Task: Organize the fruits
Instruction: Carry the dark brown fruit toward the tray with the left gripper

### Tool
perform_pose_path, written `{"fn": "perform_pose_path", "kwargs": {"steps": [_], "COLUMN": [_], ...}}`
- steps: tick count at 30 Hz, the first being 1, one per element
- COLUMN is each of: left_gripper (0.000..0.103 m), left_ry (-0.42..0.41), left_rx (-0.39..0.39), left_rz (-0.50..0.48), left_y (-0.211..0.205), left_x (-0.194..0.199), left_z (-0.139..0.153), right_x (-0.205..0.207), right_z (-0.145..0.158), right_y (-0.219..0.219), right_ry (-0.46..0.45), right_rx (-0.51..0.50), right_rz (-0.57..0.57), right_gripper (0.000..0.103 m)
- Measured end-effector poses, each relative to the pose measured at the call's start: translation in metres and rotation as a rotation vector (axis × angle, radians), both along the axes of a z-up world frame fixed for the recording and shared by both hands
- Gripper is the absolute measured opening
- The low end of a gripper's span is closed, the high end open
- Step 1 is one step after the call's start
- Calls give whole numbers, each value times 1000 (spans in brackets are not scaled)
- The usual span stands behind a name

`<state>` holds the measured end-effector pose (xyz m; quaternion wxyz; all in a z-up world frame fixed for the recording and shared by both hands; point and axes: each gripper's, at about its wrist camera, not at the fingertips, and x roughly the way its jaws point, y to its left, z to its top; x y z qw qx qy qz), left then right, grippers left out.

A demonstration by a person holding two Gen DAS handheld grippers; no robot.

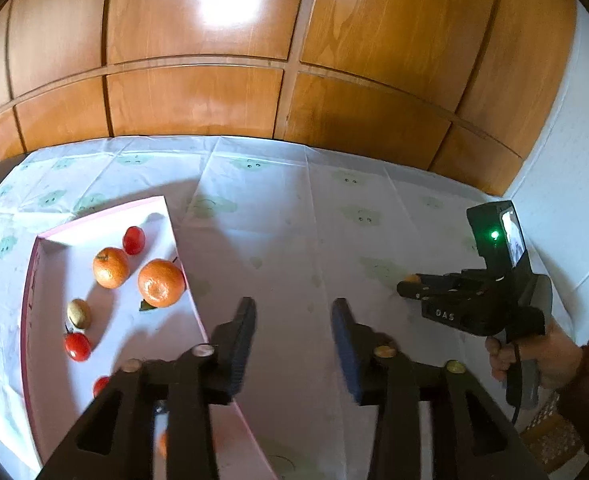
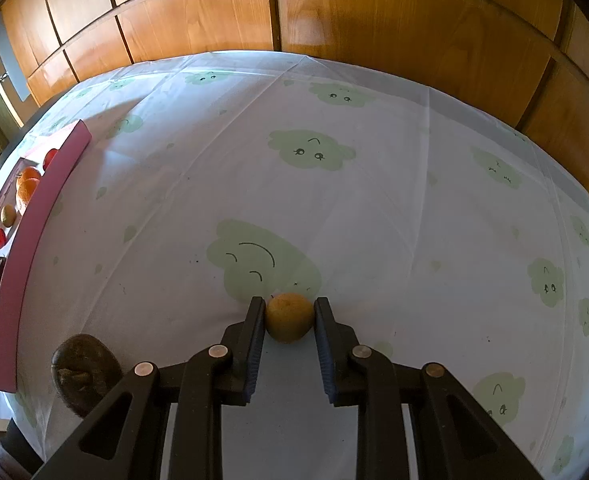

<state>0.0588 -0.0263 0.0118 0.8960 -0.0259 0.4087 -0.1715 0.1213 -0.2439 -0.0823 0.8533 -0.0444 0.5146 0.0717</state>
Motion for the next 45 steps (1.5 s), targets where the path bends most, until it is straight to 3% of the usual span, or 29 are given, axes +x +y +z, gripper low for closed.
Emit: {"fn": "perform_pose_path", "kwargs": {"steps": [6, 13, 17, 22, 24, 30, 37, 45], "left_gripper": [58, 71, 71, 53, 52, 51, 52, 52], "left_ry": [31, 129, 191, 190, 172, 131, 44, 50], "left_rx": [35, 142, 174, 193, 206, 149, 19, -2], "left_rz": [-156, -340, -342, -348, -353, -327, -222, 128], "left_y": [-31, -86, -96, -101, -104, -90, -42, 81], "left_x": [-1, -2, 7, 9, 7, -3, -15, -14], "left_z": [-6, -45, -66, -78, -77, -64, -10, 2], "right_x": [3, 3, 2, 5, 5, 5, 3, 2], "right_z": [0, 0, 0, 0, -1, -1, 0, 0], "right_y": [-4, -4, -4, -3, -3, -3, -2, -1], "right_ry": [17, 29, 31, 32, 32, 30, 22, 18], "right_rx": [22, 27, 24, 21, 20, 18, 11, 3], "right_rz": [-2, -3, -3, -1, 0, 4, 6, 3], "right_gripper": [25, 25, 25, 25, 25, 25, 25, 25]}}
